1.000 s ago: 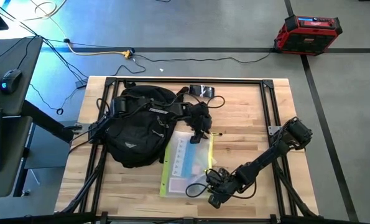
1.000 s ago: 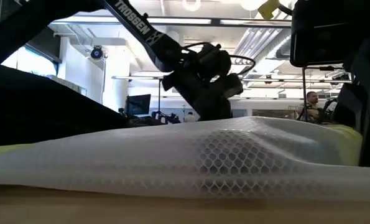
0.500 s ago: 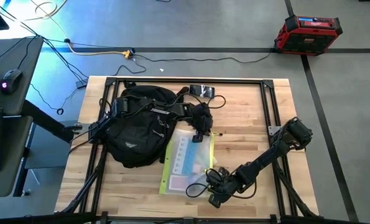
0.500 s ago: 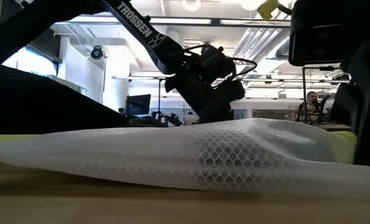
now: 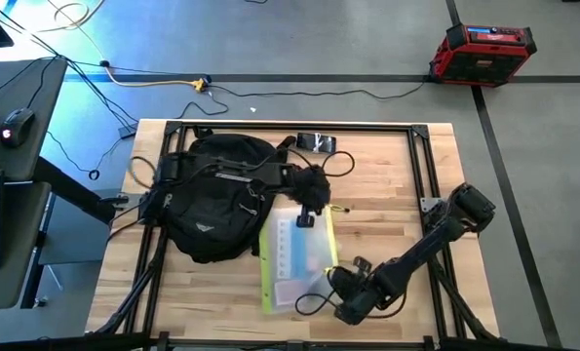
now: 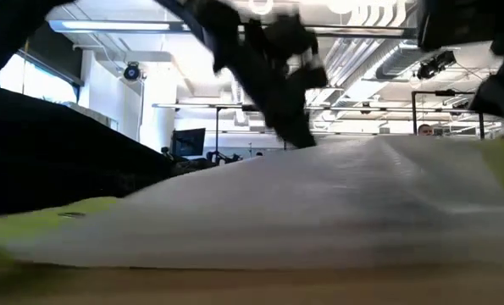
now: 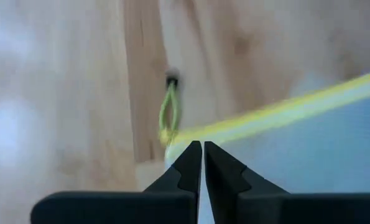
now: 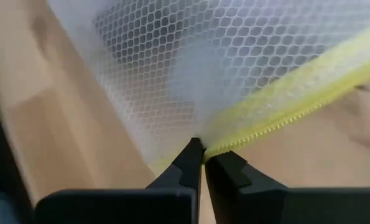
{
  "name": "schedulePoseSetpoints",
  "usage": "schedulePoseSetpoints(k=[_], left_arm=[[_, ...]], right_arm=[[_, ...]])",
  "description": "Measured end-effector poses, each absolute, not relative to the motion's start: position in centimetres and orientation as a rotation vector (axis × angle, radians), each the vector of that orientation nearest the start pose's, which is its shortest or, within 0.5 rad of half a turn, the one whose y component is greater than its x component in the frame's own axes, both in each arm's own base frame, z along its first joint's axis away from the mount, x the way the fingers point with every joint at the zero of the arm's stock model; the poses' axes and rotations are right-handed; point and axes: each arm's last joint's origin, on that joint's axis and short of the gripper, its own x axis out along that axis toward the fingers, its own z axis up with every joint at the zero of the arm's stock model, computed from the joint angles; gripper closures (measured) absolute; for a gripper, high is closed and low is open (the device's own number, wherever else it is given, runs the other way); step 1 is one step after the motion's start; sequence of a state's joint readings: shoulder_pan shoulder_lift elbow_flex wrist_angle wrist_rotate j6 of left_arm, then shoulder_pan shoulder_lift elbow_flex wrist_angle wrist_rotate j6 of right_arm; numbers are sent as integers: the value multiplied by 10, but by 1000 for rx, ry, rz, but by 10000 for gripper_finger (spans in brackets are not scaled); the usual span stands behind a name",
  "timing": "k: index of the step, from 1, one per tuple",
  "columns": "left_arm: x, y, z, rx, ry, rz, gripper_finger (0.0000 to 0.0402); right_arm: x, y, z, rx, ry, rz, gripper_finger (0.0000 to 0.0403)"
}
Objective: Unpack backpack
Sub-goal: Close the transparent zip bag
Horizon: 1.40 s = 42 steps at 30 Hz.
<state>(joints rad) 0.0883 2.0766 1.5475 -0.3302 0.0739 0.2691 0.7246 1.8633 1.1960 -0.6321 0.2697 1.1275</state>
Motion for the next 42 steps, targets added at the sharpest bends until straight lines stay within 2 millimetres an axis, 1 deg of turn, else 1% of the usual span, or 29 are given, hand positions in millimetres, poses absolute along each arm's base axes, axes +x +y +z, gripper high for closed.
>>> schedulePoseSetpoints(k=[1,5,8,9,11,14,16,18,21,23,25,27,28,31,34,37,39,42], left_arm=[[448,32,204,207,830,-92,401],[433,13,243,292,786,-46,401],[420,5,273,312,735,-27,401],[416,3,280,311,731,-16,401],[413,6,281,278,741,-1,401],[410,20,261,207,785,-22,400],[412,32,244,143,765,-38,393],[413,46,220,95,779,-43,380],[419,66,185,57,784,-44,346],[426,77,170,23,736,-76,316],[435,85,160,-25,663,-118,283],[442,87,146,-64,618,-165,250],[444,87,135,-78,622,-189,235],[454,89,113,-112,652,-243,196],[468,88,105,-122,641,-251,171],[480,85,96,-131,656,-252,162],[487,82,95,-117,682,-233,162],[493,75,89,-37,773,-177,176]], right_arm=[[267,228,167,333,1178,-305,403],[263,232,194,207,1184,-376,403],[259,237,213,128,1183,-379,403],[258,240,216,119,1180,-365,403],[257,243,220,84,1175,-340,403],[258,247,222,68,1157,-296,403],[258,249,220,74,1144,-276,403],[259,250,218,78,1138,-270,403],[259,249,215,82,1137,-268,403],[259,250,213,83,1136,-267,403],[259,250,213,84,1134,-263,403],[259,250,213,86,1133,-263,403],[259,250,213,88,1133,-263,403],[260,250,213,88,1130,-261,403],[260,250,213,83,1130,-257,403],[260,251,213,81,1125,-250,403],[261,251,213,81,1121,-250,403],[261,251,213,80,1118,-252,403]])
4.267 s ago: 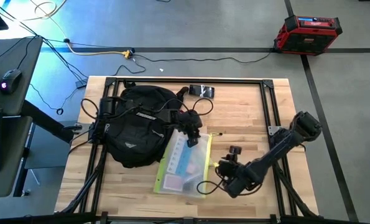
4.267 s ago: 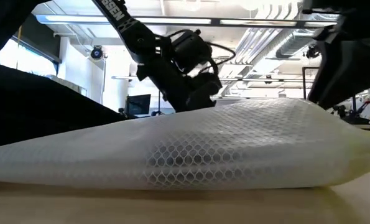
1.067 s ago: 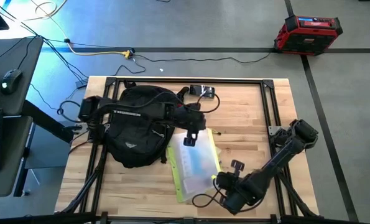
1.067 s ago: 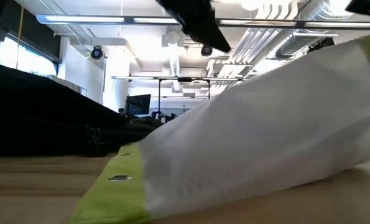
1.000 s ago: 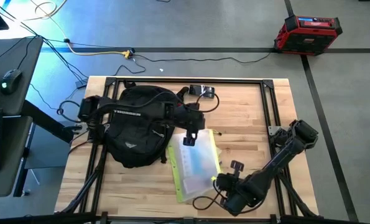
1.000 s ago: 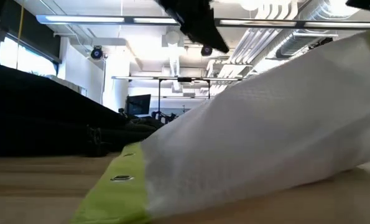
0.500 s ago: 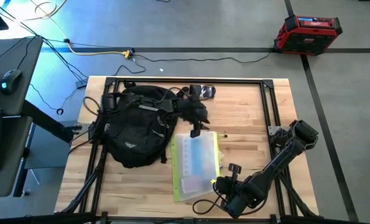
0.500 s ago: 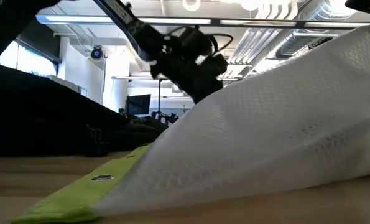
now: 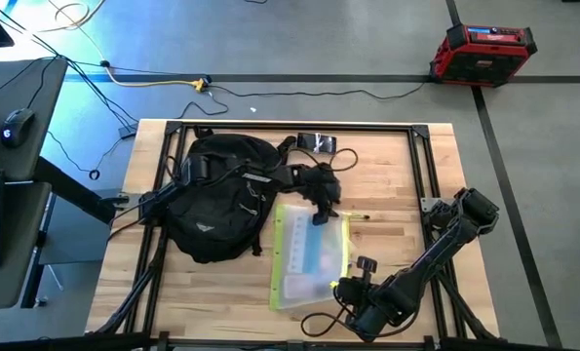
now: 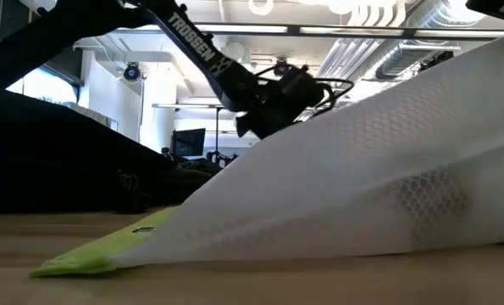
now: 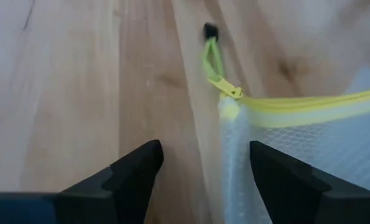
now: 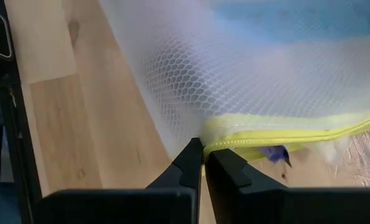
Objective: Unpack backpack
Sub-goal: Close the transparent zip bag
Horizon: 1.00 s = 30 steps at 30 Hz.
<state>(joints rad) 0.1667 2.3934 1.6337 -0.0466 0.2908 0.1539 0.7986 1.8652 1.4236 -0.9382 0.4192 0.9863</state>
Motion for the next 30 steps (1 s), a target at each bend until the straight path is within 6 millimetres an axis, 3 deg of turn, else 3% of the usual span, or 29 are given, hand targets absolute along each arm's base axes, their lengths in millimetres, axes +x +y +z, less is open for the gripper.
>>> schedulePoseSetpoints(k=[3,7,9,13,22,30], left_arm=[[496,67,83,16,846,-149,223],[499,60,82,56,871,-160,355],[500,59,87,51,873,-157,386],[498,48,112,116,882,-122,400],[474,6,200,298,881,-46,401],[443,-37,231,394,975,16,401]], right_arm=[[261,251,213,73,1110,-258,403],[262,250,213,66,1094,-269,403],[262,250,213,64,1088,-271,403],[259,253,213,74,1083,-274,403],[248,262,213,67,1114,-242,403],[233,266,211,39,1248,-202,403]])
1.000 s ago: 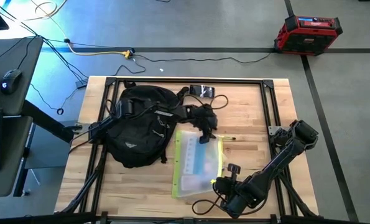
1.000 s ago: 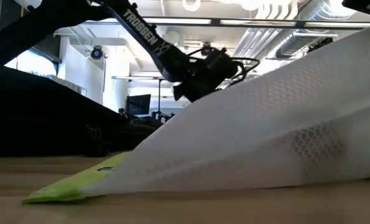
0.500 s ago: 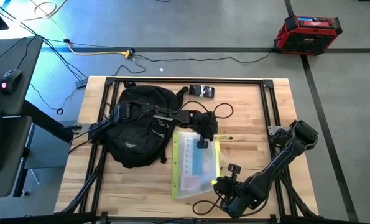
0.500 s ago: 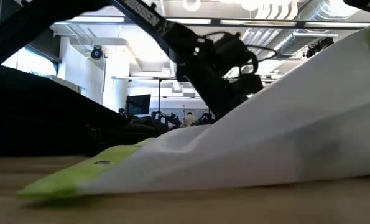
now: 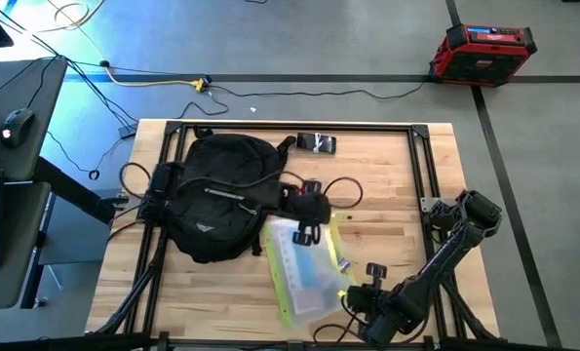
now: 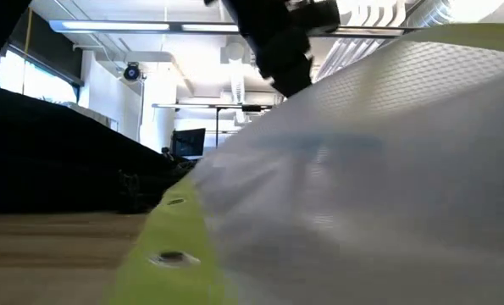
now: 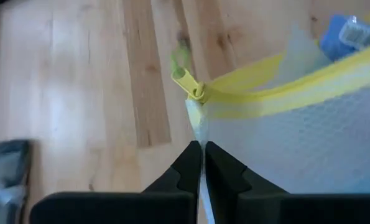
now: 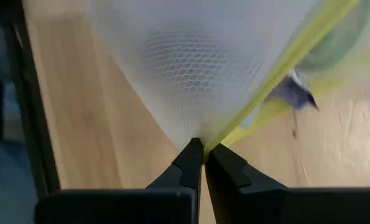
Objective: Unpack backpack
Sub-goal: Close the transparent zip bag
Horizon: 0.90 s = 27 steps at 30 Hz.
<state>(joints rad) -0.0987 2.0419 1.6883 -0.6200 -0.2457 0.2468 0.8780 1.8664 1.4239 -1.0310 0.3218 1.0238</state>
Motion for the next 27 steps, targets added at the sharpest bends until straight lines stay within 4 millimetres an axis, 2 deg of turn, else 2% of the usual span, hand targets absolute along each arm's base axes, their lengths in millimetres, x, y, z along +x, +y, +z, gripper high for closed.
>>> schedulePoseSetpoints(k=[3,7,12,17,20,27], left_arm=[[422,-51,225,412,1015,56,401],[391,-67,218,353,978,96,401],[359,-77,192,255,891,124,401],[349,-70,163,185,838,163,401],[349,-59,156,119,810,147,392],[356,-26,158,-37,814,89,311]], right_arm=[[223,262,210,-12,1307,-251,403],[215,256,210,-72,1358,-312,403],[217,253,211,-163,1380,-256,403],[225,247,210,-196,1395,-221,403],[230,243,210,-172,1413,-219,403],[236,240,210,-150,1414,-214,403]])
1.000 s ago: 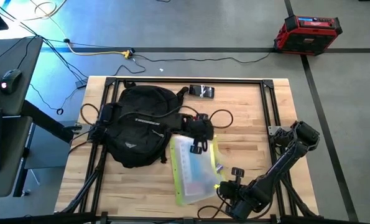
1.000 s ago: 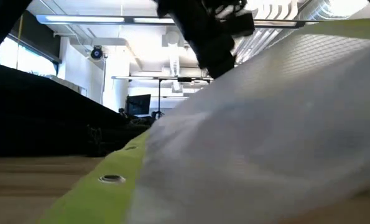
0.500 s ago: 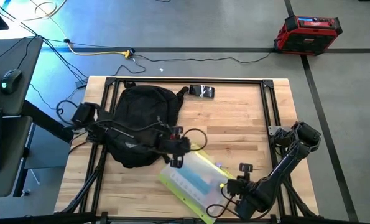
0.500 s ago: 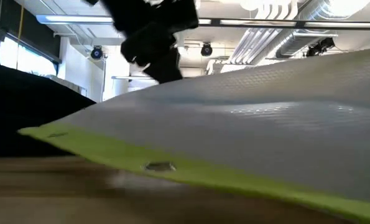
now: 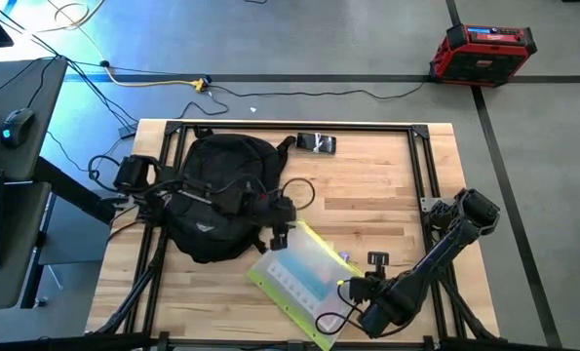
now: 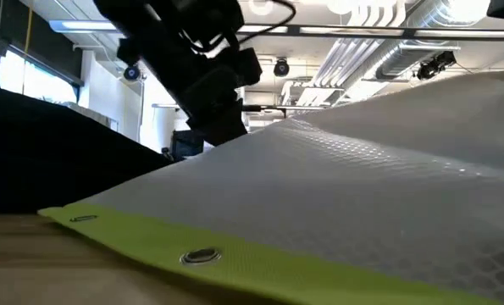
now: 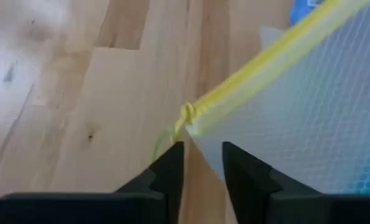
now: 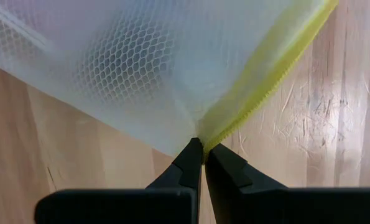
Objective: Unpack backpack
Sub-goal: Close the transparent zip bag
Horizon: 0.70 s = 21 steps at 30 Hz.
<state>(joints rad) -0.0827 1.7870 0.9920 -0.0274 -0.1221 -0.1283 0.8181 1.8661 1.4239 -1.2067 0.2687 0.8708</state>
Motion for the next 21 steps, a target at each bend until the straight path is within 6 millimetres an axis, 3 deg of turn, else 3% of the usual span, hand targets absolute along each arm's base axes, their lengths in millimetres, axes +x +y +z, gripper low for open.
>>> schedulePoseSetpoints(k=[9,15,21], left_arm=[[357,13,158,-246,816,68,228],[361,32,148,-388,810,41,222],[372,37,121,-524,801,-62,222]], right_arm=[[236,241,210,-151,1400,-216,403],[237,241,210,-150,1393,-216,403],[237,242,210,-142,1385,-213,403]])
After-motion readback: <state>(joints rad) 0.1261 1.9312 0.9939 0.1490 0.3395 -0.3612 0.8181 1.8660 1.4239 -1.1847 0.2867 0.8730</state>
